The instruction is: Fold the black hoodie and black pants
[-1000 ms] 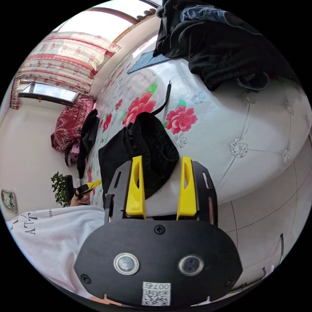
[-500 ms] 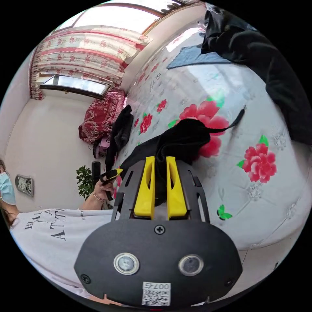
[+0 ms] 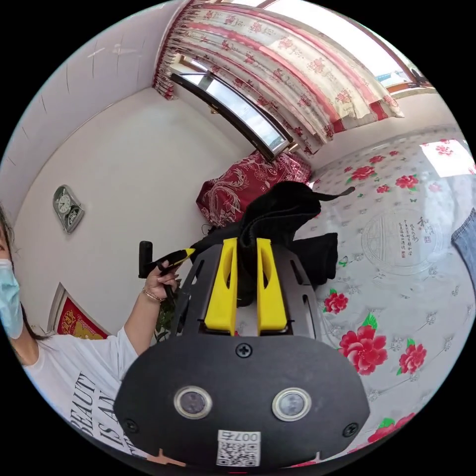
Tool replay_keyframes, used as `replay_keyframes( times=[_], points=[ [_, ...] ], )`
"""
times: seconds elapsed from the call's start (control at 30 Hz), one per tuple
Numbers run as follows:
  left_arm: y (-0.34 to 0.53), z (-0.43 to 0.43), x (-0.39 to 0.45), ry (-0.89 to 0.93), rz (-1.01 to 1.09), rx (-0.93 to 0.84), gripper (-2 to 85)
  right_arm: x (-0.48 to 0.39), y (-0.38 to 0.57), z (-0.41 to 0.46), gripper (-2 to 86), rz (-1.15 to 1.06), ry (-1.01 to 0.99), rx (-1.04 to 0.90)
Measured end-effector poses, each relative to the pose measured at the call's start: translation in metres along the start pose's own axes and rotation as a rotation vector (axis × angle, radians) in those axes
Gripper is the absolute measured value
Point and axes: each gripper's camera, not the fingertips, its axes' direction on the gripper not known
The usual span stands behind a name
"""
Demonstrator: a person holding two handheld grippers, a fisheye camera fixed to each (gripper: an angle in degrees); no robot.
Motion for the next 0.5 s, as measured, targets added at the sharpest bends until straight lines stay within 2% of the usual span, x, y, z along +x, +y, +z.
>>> replay_keyframes(
  times=[0.07,0.23,0.4,0.5],
  points=[
    [0.001,-0.004,-0.04,-0.152,-0.073,-0.021,2.9,0.001,-0.006,0.067,6.8,0.037,0.024,-0.045],
    [0.077,0.034,-0.111,-0.293,-0.307,-0.149,8.1,0.034,0.054,0.146,6.8,0.07,0.188,-0.225],
    [0.209,0.087,-0.09,-0.326,-0.39,-0.285,9.1,0.066,0.188,0.131,6.6,-0.029,0.479,-0.562],
    [0.276,0.126,-0.042,-0.341,-0.391,-0.427,9.1,0.077,0.278,0.089,5.9,-0.048,0.691,-0.757]
  ],
)
